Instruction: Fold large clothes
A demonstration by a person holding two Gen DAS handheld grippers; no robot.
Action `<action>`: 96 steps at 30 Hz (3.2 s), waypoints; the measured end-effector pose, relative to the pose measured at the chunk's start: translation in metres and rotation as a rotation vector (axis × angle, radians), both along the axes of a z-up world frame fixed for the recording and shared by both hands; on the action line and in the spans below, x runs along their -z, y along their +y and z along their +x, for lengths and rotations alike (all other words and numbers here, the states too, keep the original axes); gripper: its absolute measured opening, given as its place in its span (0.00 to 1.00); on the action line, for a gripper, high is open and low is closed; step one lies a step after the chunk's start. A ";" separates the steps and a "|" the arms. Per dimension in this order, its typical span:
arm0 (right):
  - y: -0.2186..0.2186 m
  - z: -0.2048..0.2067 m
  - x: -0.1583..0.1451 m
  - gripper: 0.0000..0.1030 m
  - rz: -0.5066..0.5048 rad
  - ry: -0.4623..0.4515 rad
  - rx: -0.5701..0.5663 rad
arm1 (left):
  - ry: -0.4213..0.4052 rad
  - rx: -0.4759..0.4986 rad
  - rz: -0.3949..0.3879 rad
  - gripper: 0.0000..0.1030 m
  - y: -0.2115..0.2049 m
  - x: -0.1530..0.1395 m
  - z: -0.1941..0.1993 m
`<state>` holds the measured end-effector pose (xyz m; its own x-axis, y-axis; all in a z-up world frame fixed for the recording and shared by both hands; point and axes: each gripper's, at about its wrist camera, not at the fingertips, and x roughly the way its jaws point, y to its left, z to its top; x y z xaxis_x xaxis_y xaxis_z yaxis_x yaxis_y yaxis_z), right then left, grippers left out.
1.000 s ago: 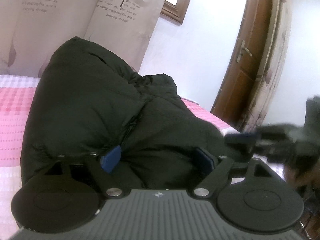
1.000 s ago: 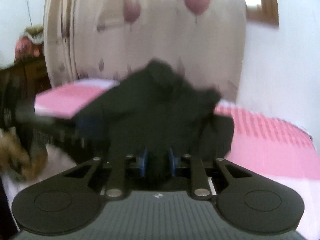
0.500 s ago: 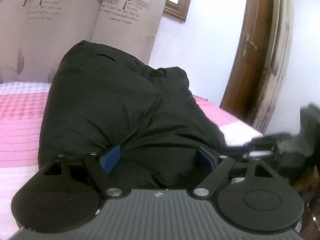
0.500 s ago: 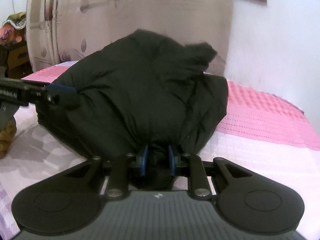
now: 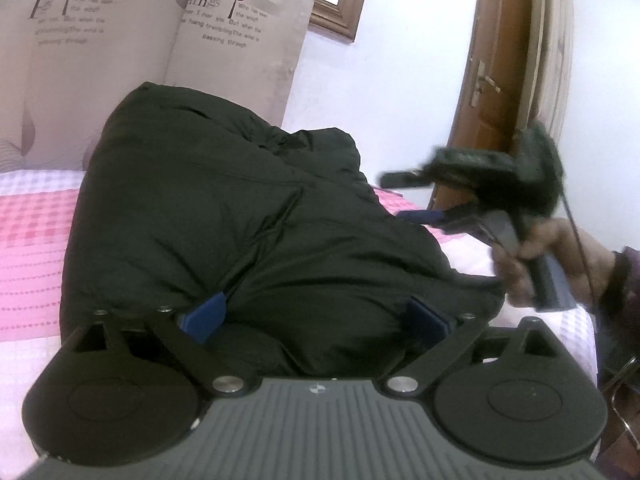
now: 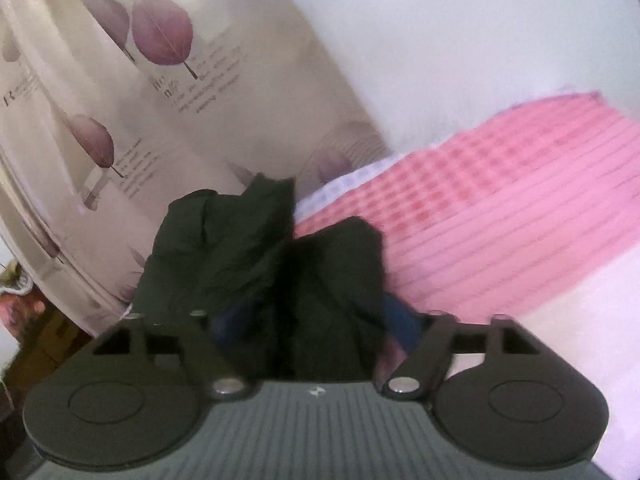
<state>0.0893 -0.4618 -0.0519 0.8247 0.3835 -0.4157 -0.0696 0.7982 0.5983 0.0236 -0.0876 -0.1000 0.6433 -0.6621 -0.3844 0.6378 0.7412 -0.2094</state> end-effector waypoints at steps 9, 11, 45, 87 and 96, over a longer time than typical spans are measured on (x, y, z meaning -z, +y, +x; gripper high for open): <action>0.090 0.028 -0.014 0.32 -0.199 -0.071 -0.225 | 0.000 -0.027 -0.054 1.00 0.010 0.002 -0.001; 0.063 0.036 0.004 0.27 -0.026 -0.063 -0.213 | -0.007 -0.015 -0.062 1.00 0.010 0.002 -0.003; -0.011 0.023 -0.015 0.30 0.075 -0.162 -0.140 | 0.129 0.172 -0.135 0.60 -0.045 0.013 0.020; 0.068 -0.081 0.030 0.23 -0.524 -0.131 -0.268 | -0.082 -0.105 0.014 0.95 -0.008 -0.027 -0.037; 0.079 -0.087 0.033 0.24 -0.595 -0.150 -0.242 | 0.007 -0.327 0.206 1.00 0.019 -0.026 0.001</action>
